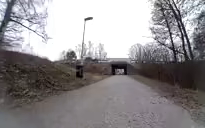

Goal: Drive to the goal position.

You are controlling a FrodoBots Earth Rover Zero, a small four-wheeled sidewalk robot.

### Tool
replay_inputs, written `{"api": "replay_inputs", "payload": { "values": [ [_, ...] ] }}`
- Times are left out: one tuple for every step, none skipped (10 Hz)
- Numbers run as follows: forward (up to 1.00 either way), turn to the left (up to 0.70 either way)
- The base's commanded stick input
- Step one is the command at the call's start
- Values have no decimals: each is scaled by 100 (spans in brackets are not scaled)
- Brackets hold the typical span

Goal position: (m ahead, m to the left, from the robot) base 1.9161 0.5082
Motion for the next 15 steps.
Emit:
{"api": "replay_inputs", "payload": {
  "values": [
    [70, 0],
    [70, 0],
    [70, 0],
    [70, 0],
    [70, 0],
    [70, 0],
    [70, 0],
    [70, 0],
    [70, 0],
    [70, 0],
    [70, 0],
    [70, 0],
    [70, 0],
    [70, 0],
    [70, 0]
  ]
}}
